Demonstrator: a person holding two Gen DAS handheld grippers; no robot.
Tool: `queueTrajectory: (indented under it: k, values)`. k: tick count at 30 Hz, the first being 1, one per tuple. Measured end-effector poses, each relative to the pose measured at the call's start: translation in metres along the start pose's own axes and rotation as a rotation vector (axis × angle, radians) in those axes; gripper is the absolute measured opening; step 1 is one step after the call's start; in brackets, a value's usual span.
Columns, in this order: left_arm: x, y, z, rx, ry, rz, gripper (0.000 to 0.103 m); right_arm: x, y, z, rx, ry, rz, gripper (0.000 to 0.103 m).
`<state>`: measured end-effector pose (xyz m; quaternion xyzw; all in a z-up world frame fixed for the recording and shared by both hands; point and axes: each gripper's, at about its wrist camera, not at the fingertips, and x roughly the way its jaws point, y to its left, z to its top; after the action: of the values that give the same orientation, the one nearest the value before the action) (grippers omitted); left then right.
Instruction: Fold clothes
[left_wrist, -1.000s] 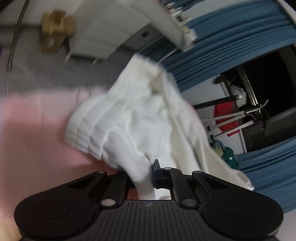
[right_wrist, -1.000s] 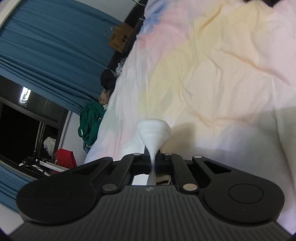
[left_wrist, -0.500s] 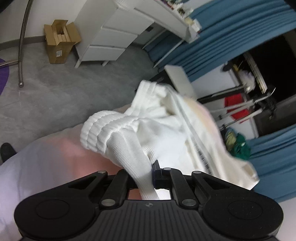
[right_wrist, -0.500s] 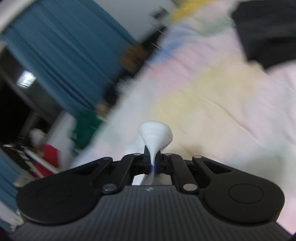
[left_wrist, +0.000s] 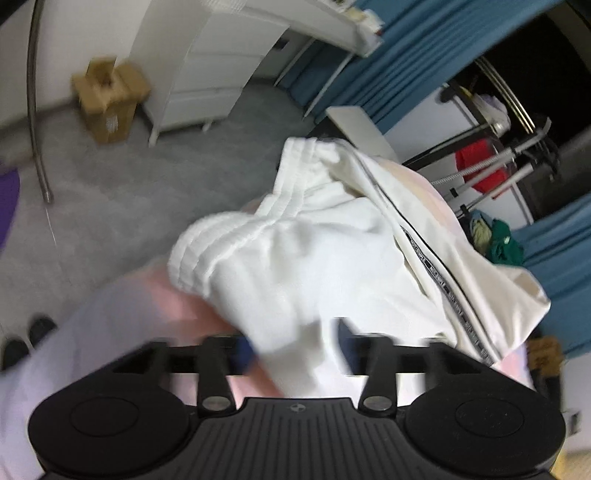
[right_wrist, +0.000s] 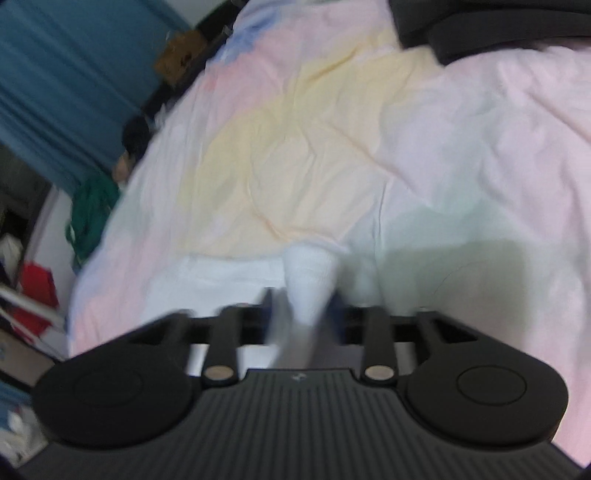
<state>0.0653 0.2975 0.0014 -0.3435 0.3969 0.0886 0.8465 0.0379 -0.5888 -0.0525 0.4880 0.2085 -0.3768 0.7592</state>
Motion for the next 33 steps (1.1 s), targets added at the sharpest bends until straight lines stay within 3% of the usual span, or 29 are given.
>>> queueTrajectory:
  k: [3, 7, 13, 19, 25, 29, 33]
  values:
    - [-0.021, -0.022, -0.009, 0.138, -0.045, 0.042, 0.076, -0.023, 0.013, -0.003, -0.067, -0.061, 0.054, 0.069]
    - [-0.049, -0.059, -0.031, 0.313, -0.189, 0.062, 0.085, -0.055, 0.043, -0.018, -0.195, -0.096, 0.165, 0.069]
    - [-0.061, -0.131, -0.066, 0.453, -0.287, -0.009, 0.087, -0.093, 0.084, -0.062, -0.411, -0.057, 0.36, 0.07]
    - [-0.045, -0.214, -0.12, 0.573, -0.325, -0.103, 0.089, -0.119, 0.107, -0.105, -0.593, 0.0, 0.518, 0.07]
    - [-0.017, -0.272, -0.162, 0.676, -0.316, -0.194, 0.09, -0.14, 0.128, -0.145, -0.758, 0.057, 0.656, 0.07]
    - [0.024, -0.272, -0.188, 0.71, -0.349, -0.198, 0.094, -0.13, 0.134, -0.164, -0.798, 0.086, 0.664, 0.07]
    - [0.06, -0.257, -0.204, 0.692, -0.279, -0.153, 0.092, -0.116, 0.14, -0.183, -0.817, 0.126, 0.666, 0.069]
